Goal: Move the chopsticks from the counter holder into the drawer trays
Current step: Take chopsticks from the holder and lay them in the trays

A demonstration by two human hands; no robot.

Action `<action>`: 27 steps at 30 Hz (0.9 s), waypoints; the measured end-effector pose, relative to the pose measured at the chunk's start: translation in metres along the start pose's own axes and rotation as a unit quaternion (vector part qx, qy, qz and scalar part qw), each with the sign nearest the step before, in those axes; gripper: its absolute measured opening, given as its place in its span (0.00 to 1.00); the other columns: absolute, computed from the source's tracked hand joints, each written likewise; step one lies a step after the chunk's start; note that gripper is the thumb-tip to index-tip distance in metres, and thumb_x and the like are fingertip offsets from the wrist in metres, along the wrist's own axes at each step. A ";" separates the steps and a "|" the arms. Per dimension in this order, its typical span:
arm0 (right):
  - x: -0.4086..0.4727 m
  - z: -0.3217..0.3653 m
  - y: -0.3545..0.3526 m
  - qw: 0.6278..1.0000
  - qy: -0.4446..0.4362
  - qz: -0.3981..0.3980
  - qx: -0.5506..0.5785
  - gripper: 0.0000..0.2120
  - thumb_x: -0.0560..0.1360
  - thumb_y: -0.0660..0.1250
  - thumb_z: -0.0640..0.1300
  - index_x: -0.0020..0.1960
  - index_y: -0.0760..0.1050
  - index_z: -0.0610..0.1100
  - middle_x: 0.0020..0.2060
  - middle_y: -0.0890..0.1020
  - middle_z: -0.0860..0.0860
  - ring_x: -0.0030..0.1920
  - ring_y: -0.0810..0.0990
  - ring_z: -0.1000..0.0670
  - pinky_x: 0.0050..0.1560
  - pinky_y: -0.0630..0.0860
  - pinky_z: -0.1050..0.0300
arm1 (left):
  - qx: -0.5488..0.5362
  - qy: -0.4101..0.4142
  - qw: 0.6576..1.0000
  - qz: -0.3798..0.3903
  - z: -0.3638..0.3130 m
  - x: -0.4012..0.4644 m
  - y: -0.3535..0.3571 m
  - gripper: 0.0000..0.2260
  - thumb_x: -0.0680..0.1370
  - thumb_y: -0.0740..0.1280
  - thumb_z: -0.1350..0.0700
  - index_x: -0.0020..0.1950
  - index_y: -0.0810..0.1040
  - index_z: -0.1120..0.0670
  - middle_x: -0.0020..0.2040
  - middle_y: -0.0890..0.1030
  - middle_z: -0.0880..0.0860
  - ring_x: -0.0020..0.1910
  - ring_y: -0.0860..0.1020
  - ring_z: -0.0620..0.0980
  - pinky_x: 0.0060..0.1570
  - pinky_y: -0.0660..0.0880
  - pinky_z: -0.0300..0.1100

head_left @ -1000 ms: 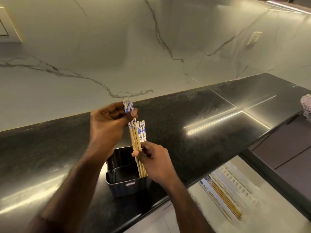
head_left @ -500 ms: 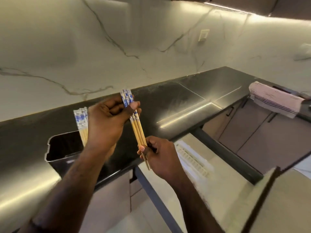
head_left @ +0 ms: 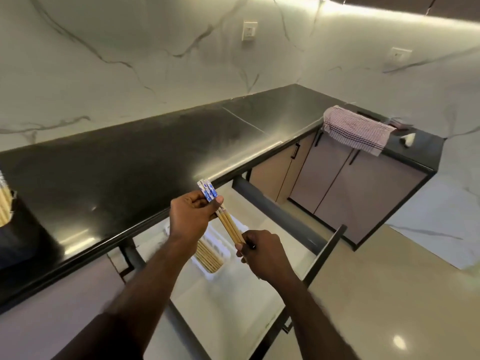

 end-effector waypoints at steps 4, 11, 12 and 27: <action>0.044 -0.030 0.005 0.999 0.035 0.032 -0.008 0.09 0.77 0.66 0.47 0.49 0.81 0.41 0.45 0.85 0.45 0.43 0.84 0.45 0.48 0.81 0.51 | 0.041 -0.024 0.999 0.012 0.037 0.044 0.027 0.09 0.72 0.73 0.57 0.51 0.81 0.58 0.41 0.85 0.52 0.38 0.85 0.44 0.39 0.82 0.37; 0.132 -0.076 0.037 0.991 0.092 0.100 -0.008 0.05 0.75 0.66 0.39 0.45 0.80 0.39 0.45 0.85 0.42 0.44 0.84 0.43 0.49 0.82 0.49 | 0.067 -0.116 0.991 0.026 0.107 0.121 0.049 0.10 0.73 0.72 0.57 0.53 0.80 0.59 0.44 0.86 0.54 0.42 0.85 0.48 0.50 0.81 0.50; 0.144 -0.082 0.044 0.989 0.098 0.113 -0.011 0.05 0.74 0.65 0.38 0.42 0.79 0.41 0.45 0.85 0.42 0.44 0.84 0.43 0.49 0.82 0.48 | 0.076 -0.124 0.989 0.020 0.118 0.131 0.050 0.10 0.74 0.72 0.57 0.52 0.80 0.59 0.44 0.86 0.54 0.43 0.85 0.48 0.51 0.81 0.51; 0.262 -0.152 0.127 0.966 0.117 0.228 -0.036 0.13 0.70 0.72 0.46 0.51 0.79 0.39 0.42 0.86 0.45 0.41 0.86 0.44 0.46 0.84 0.49 | 0.425 -0.091 0.901 -0.002 0.249 0.194 0.073 0.23 0.78 0.65 0.48 0.70 0.67 0.55 0.63 0.78 0.54 0.68 0.72 0.55 0.73 0.57 0.59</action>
Point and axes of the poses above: each hand's wrist, its own x-axis towards the middle knuckle, its own y-axis out of the palm, z = x × y, the point moved 1 cm from there along x, towards the middle knuckle
